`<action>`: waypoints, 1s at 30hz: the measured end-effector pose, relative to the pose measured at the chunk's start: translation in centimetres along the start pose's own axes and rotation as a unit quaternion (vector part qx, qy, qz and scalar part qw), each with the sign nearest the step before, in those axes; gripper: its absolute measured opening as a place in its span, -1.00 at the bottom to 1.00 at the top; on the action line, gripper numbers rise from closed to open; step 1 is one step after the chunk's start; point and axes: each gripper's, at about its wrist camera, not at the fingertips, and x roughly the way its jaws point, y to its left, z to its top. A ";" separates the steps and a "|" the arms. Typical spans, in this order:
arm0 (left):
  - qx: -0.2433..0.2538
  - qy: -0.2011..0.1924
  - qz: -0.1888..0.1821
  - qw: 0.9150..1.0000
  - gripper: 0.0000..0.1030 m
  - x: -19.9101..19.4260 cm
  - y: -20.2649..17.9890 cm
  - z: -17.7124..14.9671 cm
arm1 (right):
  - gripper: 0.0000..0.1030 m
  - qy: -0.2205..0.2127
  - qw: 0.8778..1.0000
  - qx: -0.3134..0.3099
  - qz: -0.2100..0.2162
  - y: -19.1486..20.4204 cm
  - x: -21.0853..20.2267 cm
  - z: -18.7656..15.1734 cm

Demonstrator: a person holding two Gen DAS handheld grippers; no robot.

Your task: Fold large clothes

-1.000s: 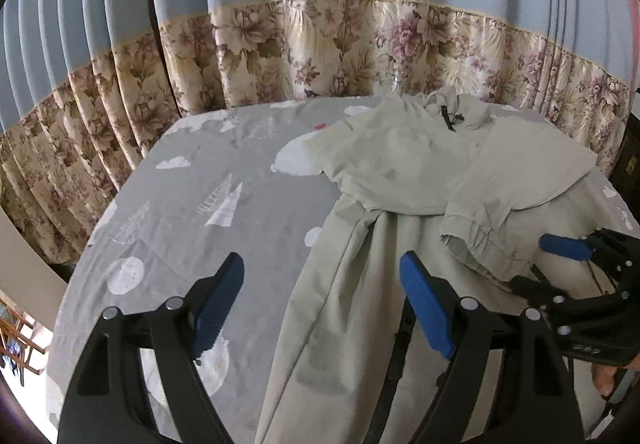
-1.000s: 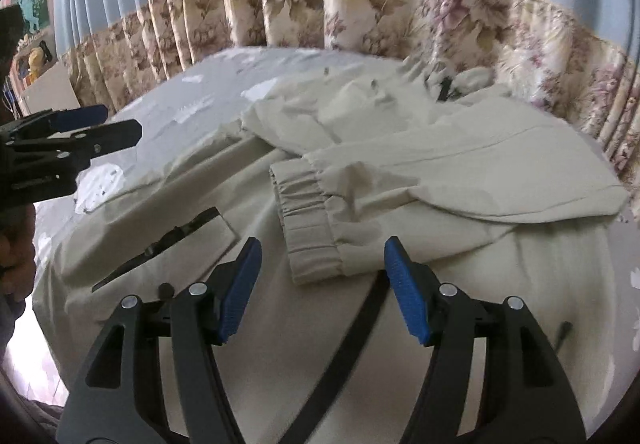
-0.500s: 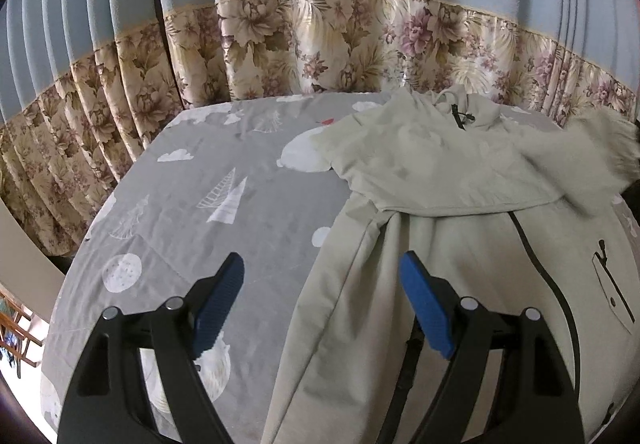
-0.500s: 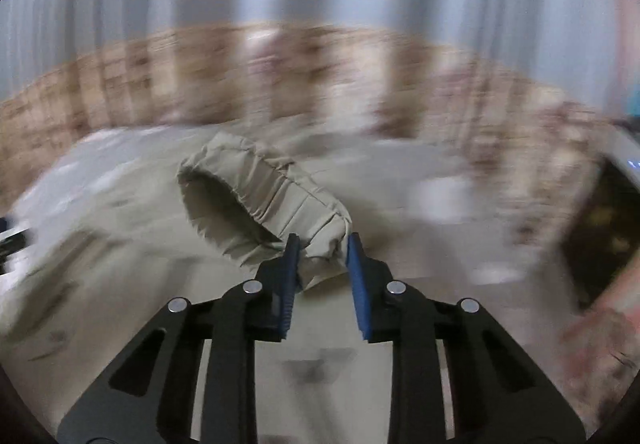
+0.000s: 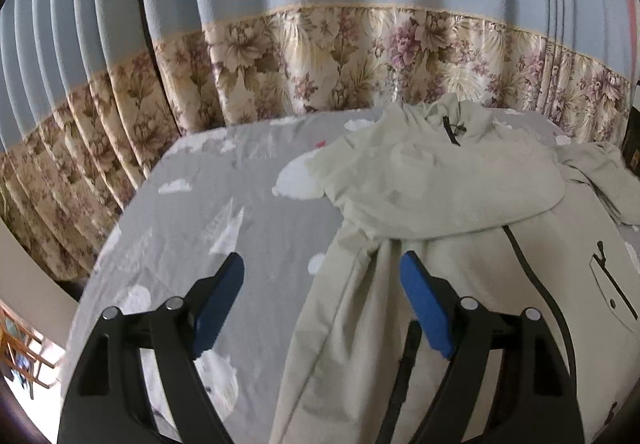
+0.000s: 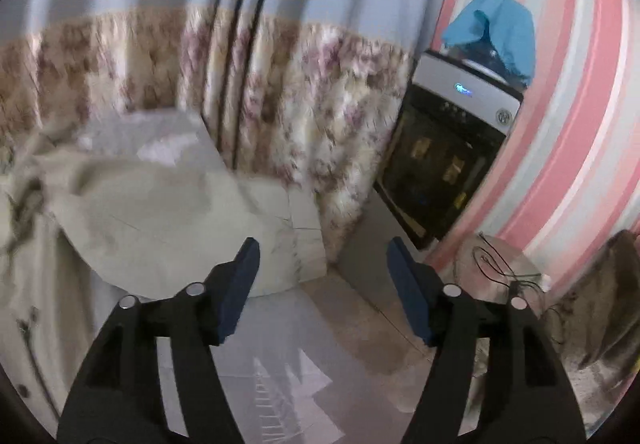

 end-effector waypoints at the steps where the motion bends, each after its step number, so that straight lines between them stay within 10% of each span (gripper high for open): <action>1: 0.005 -0.002 0.001 1.000 0.57 0.3 -0.1 0.4 | 0.30 -0.006 1.000 0.001 0.030 0.8 -0.7 0.3; 4: 0.016 -0.003 0.003 1.000 0.57 1.5 -0.3 1.6 | 0.29 -0.012 0.985 -0.009 0.173 6.0 -1.6 1.8; 11: -0.002 0.020 0.004 1.000 0.57 7.6 1.9 5.3 | 0.26 0.000 0.954 -0.073 0.289 16.5 -1.1 2.9; 27: -0.017 0.131 -0.051 0.990 0.56 21.9 1.2 8.1 | 0.26 0.083 0.942 -0.105 0.306 26.5 8.3 3.7; 30: -0.022 0.145 -0.078 0.986 0.17 23.2 0.4 8.1 | 0.26 0.103 0.938 -0.114 0.311 28.0 10.0 3.5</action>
